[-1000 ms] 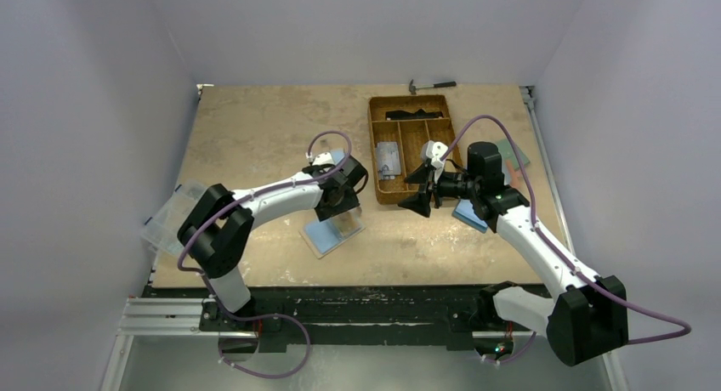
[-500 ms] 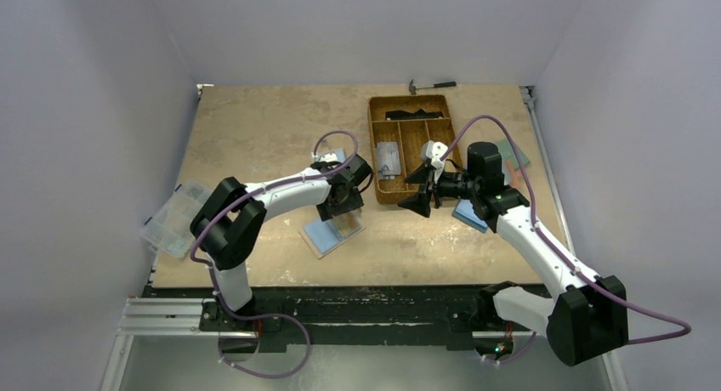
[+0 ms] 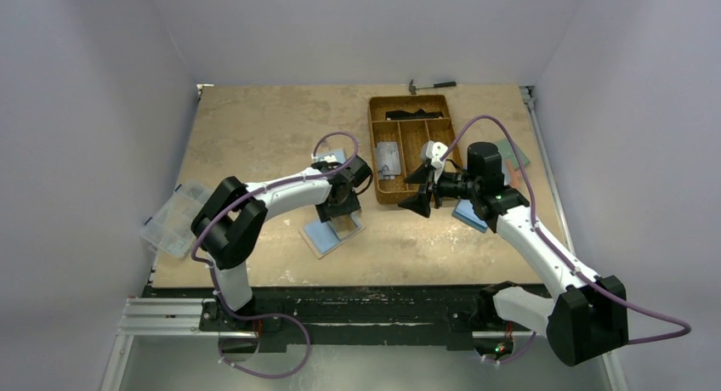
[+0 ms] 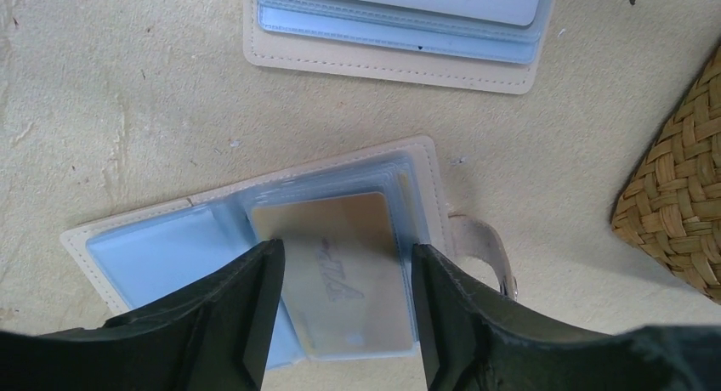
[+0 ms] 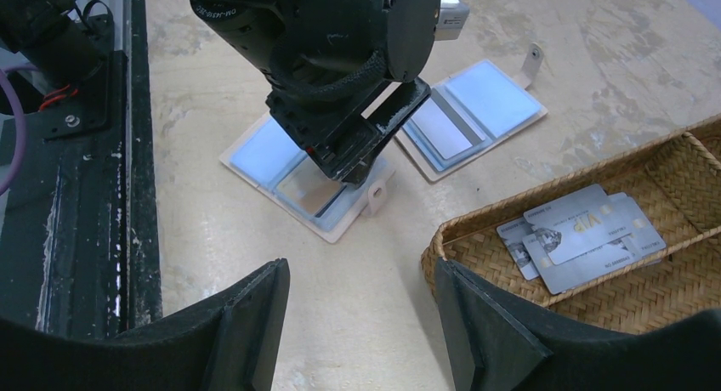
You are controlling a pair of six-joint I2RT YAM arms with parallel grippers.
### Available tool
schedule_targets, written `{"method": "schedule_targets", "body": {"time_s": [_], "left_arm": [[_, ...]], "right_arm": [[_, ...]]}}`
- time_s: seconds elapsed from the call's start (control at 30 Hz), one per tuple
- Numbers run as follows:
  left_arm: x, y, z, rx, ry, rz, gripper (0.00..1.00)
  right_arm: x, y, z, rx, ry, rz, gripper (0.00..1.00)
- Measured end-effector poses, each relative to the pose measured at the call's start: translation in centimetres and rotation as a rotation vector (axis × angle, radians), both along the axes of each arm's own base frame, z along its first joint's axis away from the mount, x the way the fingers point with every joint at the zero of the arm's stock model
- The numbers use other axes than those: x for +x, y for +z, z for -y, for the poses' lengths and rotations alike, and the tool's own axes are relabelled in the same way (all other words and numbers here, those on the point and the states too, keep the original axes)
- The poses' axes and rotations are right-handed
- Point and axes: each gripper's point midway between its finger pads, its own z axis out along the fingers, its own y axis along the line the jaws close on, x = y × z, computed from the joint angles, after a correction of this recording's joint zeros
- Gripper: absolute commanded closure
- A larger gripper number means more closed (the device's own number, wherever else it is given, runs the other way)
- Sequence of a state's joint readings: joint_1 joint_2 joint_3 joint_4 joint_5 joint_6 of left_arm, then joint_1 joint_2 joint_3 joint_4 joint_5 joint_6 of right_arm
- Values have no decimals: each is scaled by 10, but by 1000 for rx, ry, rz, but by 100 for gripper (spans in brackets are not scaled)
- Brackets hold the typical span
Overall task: Take the credit cards out of the card holder
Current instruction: Remove the credit card from the card holder.
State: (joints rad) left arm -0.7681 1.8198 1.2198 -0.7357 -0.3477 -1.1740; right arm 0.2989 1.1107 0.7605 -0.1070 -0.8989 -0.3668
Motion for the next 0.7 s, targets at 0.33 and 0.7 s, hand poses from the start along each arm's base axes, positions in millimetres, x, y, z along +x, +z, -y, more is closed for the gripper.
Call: {"method": "schedule_targets", "body": {"time_s": [0.33,0.7], "left_arm": [[-7,1,-4,-13,-3,2,52],[-22,0,-10,-70,-53,24,51]], "right_arm": [[0,0,0,2,1,-1,30],[-7,-18,-11,33,36,-165,39]]}}
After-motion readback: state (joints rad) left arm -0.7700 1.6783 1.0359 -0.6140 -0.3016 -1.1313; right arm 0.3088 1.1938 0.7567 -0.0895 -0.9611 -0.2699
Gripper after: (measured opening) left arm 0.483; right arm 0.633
